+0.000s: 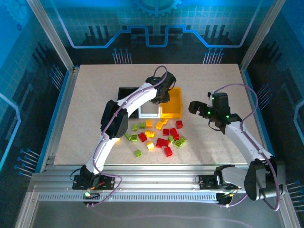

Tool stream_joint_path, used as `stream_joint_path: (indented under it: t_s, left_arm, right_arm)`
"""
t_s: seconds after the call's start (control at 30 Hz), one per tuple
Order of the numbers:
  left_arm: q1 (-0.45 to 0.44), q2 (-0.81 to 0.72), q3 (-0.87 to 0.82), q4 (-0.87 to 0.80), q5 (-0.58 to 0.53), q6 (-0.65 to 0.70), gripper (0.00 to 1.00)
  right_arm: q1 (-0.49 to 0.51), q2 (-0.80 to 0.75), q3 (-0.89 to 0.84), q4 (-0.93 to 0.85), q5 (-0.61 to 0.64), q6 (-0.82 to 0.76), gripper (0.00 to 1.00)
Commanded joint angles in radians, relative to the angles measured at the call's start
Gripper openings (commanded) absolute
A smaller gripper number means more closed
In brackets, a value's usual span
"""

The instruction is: Sort the legos into containers by color

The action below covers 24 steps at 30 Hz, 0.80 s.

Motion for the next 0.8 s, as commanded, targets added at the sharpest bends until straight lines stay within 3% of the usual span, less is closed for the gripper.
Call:
stream_joint_path:
  t_s: [0.0, 0.17, 0.3, 0.43, 0.63, 0.77]
  left_arm:
    - [-0.011, -0.029, -0.033, 0.034, 0.045, -0.033, 0.52]
    - [-0.011, -0.078, -0.048, 0.072, 0.051, -0.029, 0.97]
    - [-0.011, -0.171, -0.09, 0.123, 0.049, -0.023, 0.99]
    - [-0.011, -0.345, -0.239, 0.231, 0.055, -0.016, 0.99]
    - [-0.012, -0.726, -0.668, 0.482, 0.094, -0.013, 0.99]
    - [-0.012, -0.922, -0.915, 0.531, 0.096, -0.012, 0.99]
  right_arm:
    - [0.015, 0.002, -0.021, -0.027, -0.022, 0.008, 1.0]
    - [0.052, -0.004, -0.032, -0.04, -0.005, 0.006, 0.99]
    - [0.085, -0.009, -0.03, -0.073, -0.005, -0.005, 0.97]
    - [0.142, -0.035, -0.045, -0.128, 0.009, -0.015, 0.96]
    - [0.316, -0.076, -0.085, -0.218, 0.021, -0.017, 0.87]
    - [0.457, -0.105, -0.116, -0.27, 0.053, 0.001, 0.8]
